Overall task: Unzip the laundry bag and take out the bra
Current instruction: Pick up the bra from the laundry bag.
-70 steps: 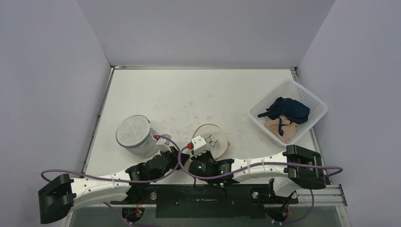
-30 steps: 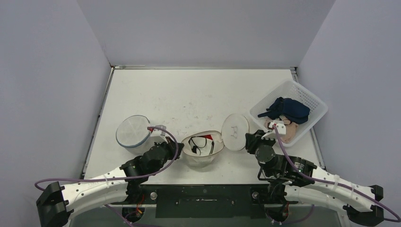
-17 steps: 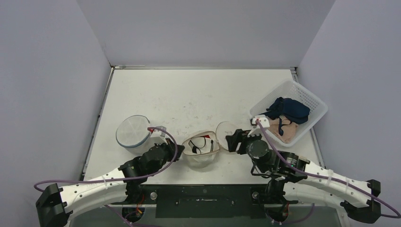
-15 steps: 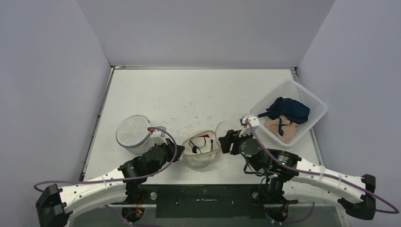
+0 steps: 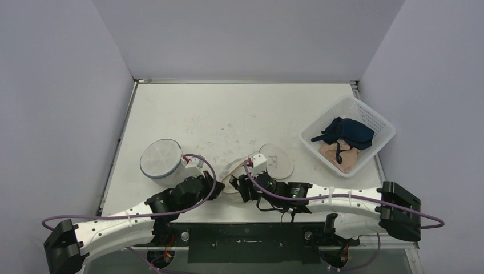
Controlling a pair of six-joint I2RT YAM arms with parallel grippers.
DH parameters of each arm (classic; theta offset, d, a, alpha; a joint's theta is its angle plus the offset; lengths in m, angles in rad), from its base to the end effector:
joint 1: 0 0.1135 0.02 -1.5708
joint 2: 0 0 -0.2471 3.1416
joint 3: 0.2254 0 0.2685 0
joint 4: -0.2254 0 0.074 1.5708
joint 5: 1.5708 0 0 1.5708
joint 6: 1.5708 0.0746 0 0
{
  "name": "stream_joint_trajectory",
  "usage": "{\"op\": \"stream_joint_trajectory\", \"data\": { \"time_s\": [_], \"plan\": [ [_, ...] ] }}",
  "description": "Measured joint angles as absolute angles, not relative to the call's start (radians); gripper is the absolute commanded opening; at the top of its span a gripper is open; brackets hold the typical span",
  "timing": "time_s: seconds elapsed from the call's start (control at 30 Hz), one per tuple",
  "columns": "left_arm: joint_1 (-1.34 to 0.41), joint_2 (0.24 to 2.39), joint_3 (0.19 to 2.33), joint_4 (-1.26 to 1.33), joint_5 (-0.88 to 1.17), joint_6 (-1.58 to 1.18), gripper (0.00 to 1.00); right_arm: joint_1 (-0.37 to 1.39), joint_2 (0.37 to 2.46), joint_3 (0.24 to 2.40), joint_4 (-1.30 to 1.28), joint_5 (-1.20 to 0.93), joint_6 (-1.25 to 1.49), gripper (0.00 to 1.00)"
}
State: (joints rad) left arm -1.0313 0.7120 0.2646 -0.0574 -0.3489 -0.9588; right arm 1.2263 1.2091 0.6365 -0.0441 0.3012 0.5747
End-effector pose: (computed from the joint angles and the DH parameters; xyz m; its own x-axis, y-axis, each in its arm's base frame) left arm 0.1354 -0.1765 0.1461 -0.6769 -0.3669 -0.6382 0.1716 0.7645 -0.6214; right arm 0.1233 0.2782 0.1693 -0.6081 -0.1578 -0.7780 -0.5797 0.7578 0.2994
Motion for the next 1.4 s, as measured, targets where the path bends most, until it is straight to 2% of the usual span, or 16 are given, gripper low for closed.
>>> {"op": "stream_joint_trajectory", "data": {
  "time_s": [0.23, 0.43, 0.7, 1.0, 1.4],
  "plan": [
    [-1.031, 0.730, 0.265, -0.056, -0.331, -0.968, 0.00, 1.232, 1.274, 0.591, -0.032, 0.257, 0.572, 0.61],
    [-1.031, 0.734, 0.265, -0.056, -0.332, -0.965, 0.00, 1.232, 1.163, 0.598, -0.063, 0.295, 0.536, 0.69],
    [-1.030, 0.744, 0.265, -0.056, -0.333, -0.959, 0.00, 1.167, 1.115, 0.714, -0.066, 0.331, 0.452, 0.73],
    [-1.030, 0.767, 0.268, -0.056, -0.336, -0.958, 0.00, 1.074, 1.243, 0.728, -0.047, 0.248, 0.403, 0.70],
    [-1.028, 0.822, 0.290, -0.054, -0.359, -0.957, 0.00, 1.021, 1.262, 0.673, -0.007, 0.188, 0.409, 0.63]
  ]
}}
